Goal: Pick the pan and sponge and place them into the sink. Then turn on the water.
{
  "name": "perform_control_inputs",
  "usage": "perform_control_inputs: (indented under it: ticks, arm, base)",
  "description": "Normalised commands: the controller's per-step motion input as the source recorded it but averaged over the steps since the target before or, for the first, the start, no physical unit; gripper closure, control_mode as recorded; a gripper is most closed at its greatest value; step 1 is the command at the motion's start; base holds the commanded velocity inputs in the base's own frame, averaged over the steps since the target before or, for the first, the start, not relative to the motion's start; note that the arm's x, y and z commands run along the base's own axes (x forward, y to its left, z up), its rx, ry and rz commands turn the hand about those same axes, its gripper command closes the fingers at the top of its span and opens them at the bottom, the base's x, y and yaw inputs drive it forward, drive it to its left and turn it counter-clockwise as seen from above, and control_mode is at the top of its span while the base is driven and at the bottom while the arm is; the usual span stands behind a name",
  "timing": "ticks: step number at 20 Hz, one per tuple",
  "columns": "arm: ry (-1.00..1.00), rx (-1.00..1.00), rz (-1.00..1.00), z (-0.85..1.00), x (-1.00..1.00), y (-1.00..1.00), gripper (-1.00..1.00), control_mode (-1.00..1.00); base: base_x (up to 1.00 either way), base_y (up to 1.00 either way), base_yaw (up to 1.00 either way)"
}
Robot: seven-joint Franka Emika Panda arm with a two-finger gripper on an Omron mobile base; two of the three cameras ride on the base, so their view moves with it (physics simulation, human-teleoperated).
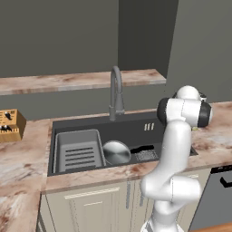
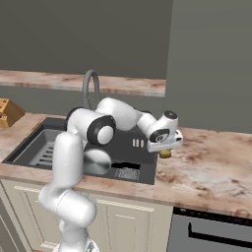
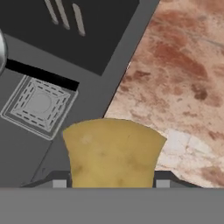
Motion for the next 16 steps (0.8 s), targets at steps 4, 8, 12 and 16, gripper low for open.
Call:
perform_control_inputs:
  ticks: [4,8,12,16]
  arm:
    - [0.00,0.00,0.00,0.00,-0.19,1.00,1.00,-1.00]
    - [0.00,0.00,0.00,0.00,-0.06,0.85,1.00,-1.00]
    - [0.00,0.00,0.00,0.00,-0.02,0.57,1.00,-1.00]
    - [0.00,0.00,0.00,-0.11,0.00,0.34,1.00,-1.00]
  base:
    - [0.00,0.00,0.00]
    - [0.00,0.00,0.00]
    - [0.00,0.00,0.00]
    - [0.00,0.00,0.00]
